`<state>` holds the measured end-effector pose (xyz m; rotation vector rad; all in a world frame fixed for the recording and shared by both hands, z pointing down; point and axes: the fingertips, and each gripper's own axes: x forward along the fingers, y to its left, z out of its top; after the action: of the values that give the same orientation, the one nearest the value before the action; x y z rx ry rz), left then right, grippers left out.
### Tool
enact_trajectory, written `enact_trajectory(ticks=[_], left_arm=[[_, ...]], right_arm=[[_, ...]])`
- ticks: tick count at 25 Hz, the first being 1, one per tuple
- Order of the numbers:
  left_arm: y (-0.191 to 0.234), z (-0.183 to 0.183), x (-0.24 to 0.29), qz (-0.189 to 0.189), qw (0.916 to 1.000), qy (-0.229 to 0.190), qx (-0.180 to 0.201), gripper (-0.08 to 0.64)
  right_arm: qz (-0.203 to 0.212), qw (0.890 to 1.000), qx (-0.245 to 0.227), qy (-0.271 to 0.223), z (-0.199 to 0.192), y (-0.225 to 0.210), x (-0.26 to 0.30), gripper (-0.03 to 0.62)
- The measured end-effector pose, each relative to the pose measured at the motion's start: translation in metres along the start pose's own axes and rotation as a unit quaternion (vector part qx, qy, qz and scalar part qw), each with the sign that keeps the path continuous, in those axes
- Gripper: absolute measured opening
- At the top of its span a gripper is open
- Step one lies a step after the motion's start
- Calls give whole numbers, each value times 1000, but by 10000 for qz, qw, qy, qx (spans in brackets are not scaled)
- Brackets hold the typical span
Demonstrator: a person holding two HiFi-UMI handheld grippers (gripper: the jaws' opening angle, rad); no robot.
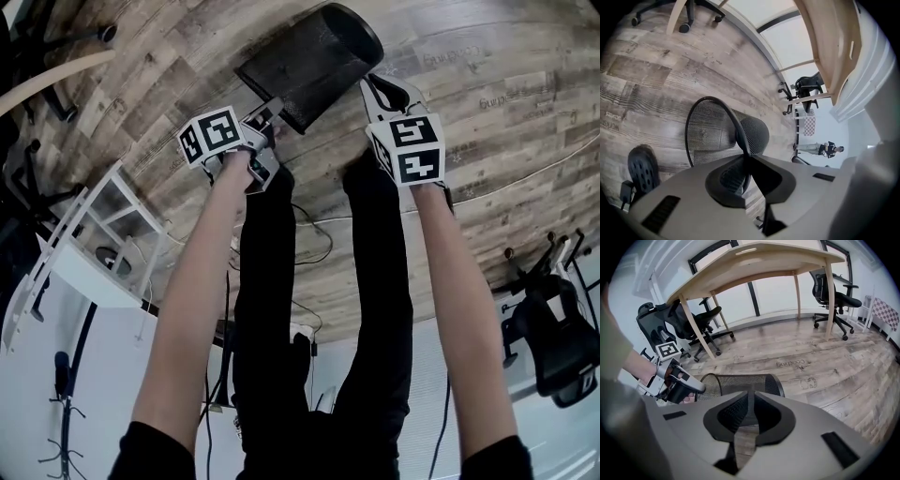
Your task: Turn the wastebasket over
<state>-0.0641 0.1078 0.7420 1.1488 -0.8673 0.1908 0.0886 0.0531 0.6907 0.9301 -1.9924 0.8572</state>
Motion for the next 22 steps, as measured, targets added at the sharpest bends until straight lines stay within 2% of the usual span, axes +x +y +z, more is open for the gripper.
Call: enact_trajectory(ticks=[4, 6, 7, 8, 10, 14, 18, 22], left_arm=[[17, 4, -8, 49, 9999, 80, 140, 41], [25, 4, -8, 111, 9997, 119, 167, 46], [29, 4, -8, 138, 9996, 141, 183, 49], [33, 4, -9, 157, 9995, 168, 206, 51], [41, 5, -11, 185, 9993, 213, 257, 54], [54, 5, -11, 306, 9987, 269, 322, 61], [58, 5, -12, 330, 9985, 249, 351, 67], [57, 3, -11, 368, 9985, 197, 341, 69]], right_arm=[[-107, 9999, 17, 109, -7, -6, 21, 35], [-130, 9997, 168, 136, -9, -14, 30, 45], [-100, 9994, 307, 141, -10, -16, 35, 88], [-38, 9988, 460, 143, -11, -18, 41, 162], [133, 9977, 650, 151, -11, -18, 52, 233], [224, 9980, 582, 110, -5, -27, 70, 279], [346, 9961, 803, 149, -1, -28, 89, 324], [493, 9965, 432, 511, -6, -21, 105, 331]])
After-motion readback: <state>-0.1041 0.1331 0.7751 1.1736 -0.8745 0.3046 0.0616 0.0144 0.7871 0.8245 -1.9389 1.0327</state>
